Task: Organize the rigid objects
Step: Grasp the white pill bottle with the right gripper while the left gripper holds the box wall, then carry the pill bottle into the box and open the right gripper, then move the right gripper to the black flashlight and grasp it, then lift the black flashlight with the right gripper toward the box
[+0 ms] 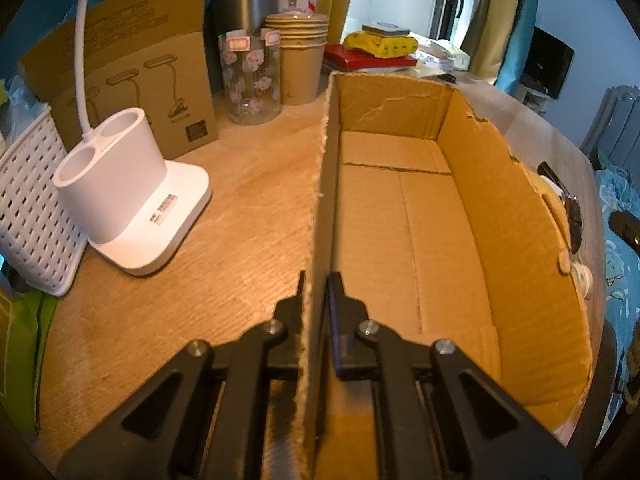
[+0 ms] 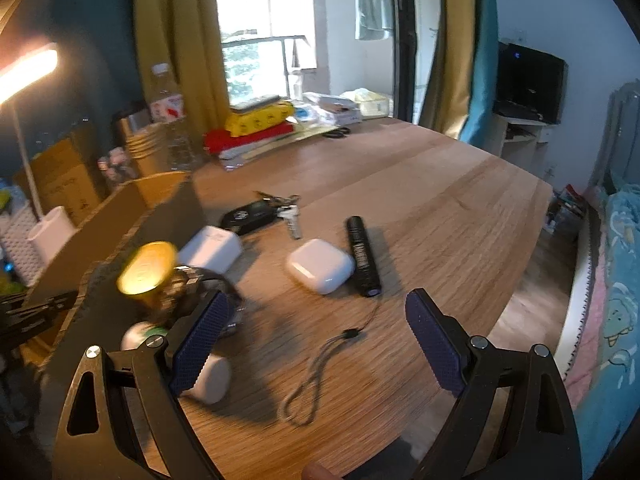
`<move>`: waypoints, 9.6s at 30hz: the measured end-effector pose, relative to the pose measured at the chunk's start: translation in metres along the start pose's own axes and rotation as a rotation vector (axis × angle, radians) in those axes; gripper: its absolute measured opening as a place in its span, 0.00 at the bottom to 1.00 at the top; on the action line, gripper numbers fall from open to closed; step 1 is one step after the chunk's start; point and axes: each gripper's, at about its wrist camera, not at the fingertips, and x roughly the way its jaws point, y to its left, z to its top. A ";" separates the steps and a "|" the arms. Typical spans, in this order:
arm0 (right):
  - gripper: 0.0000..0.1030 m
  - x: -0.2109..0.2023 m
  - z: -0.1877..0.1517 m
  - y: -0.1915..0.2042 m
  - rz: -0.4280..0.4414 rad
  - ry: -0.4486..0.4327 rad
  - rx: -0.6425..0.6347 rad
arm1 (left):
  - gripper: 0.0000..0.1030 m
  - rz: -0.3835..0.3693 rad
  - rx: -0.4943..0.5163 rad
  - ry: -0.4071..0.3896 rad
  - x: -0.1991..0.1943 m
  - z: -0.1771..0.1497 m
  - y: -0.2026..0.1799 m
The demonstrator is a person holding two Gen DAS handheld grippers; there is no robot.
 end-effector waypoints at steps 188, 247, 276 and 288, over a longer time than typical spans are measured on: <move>0.68 0.043 0.020 -0.035 -0.046 -0.037 -0.087 | 0.08 -0.029 -0.001 -0.001 -0.001 0.001 -0.001; 0.21 0.078 0.051 -0.050 -0.017 0.008 -0.134 | 0.08 -0.031 -0.002 -0.019 -0.003 0.001 -0.003; 0.21 -0.030 0.113 0.043 0.106 -0.259 -0.282 | 0.08 -0.031 -0.003 -0.023 -0.003 0.000 -0.002; 0.21 -0.044 0.124 0.085 0.186 -0.302 -0.328 | 0.08 -0.031 -0.003 -0.024 -0.003 -0.001 -0.002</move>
